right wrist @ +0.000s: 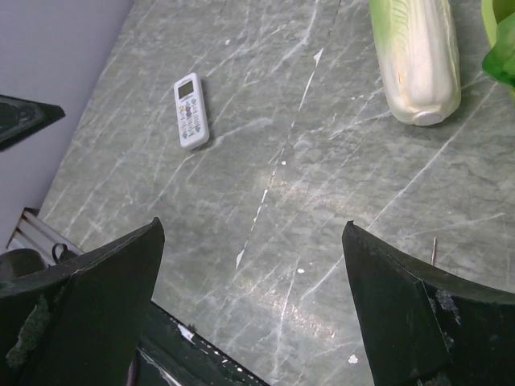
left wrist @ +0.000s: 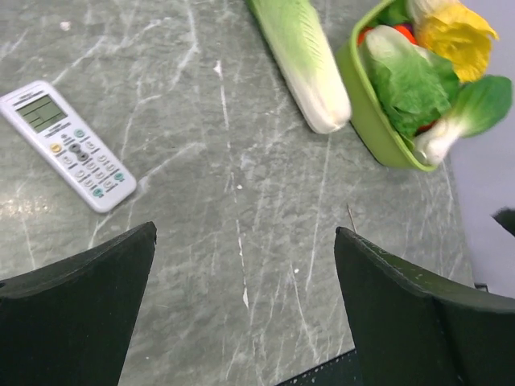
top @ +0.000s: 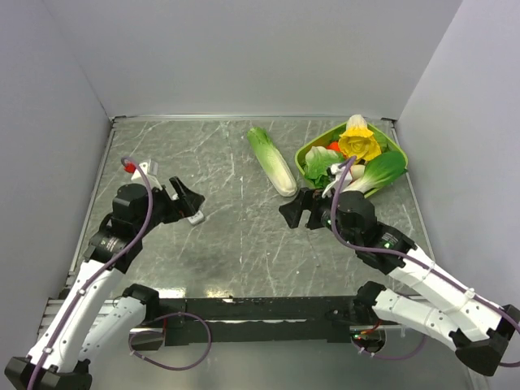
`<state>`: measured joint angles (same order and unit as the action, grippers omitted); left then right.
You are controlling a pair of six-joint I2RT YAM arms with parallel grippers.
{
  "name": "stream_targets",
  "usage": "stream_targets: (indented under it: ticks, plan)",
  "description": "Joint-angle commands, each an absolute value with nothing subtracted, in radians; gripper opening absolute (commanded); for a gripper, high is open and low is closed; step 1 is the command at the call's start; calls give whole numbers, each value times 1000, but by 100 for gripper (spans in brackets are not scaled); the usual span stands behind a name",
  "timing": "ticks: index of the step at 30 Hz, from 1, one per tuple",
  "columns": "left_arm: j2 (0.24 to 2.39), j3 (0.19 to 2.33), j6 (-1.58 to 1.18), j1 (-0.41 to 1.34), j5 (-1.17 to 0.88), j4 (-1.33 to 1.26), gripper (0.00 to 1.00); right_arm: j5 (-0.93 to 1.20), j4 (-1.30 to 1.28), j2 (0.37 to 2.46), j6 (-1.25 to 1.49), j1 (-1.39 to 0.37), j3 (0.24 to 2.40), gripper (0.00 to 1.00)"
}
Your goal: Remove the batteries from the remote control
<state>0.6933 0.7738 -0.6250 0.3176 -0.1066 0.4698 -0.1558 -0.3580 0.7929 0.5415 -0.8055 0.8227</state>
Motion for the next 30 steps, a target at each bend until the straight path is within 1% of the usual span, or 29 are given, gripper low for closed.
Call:
stream_targets:
  ticks: [1, 3, 5, 6, 8, 12, 15, 19, 21, 24, 30]
  plan:
    - [742, 781, -687, 314, 35, 463, 97, -115, -324, 746, 546, -795, 818, 100]
    - [805, 799, -722, 313, 119, 515, 97, -121, -321, 724, 540, -795, 808, 100]
    - [865, 842, -787, 313, 252, 563, 97, -114, -307, 703, 523, -793, 799, 100]
    - [934, 859, -807, 313, 287, 610, 97, -115, -304, 698, 519, -796, 790, 100]
    - [997, 893, -842, 311, 330, 633, 97, -117, -302, 684, 518, -796, 781, 100]
    - [1159, 897, -874, 279, 308, 604, 98, -120, -314, 667, 508, -793, 766, 100]
    - [1277, 911, -913, 206, 272, 578, 99, -114, -314, 647, 496, -796, 753, 100]
    - [1419, 959, -934, 193, 291, 575, 94, -103, -321, 635, 480, -795, 750, 100]
    - [1484, 988, -945, 192, 302, 571, 94, -60, -305, 618, 456, -795, 739, 100]
    - [1532, 1017, -936, 192, 284, 519, 95, -6, -243, 581, 414, -795, 698, 100]
    - [1626, 1083, -939, 198, 296, 535, 95, -21, -221, 545, 384, -798, 670, 100]
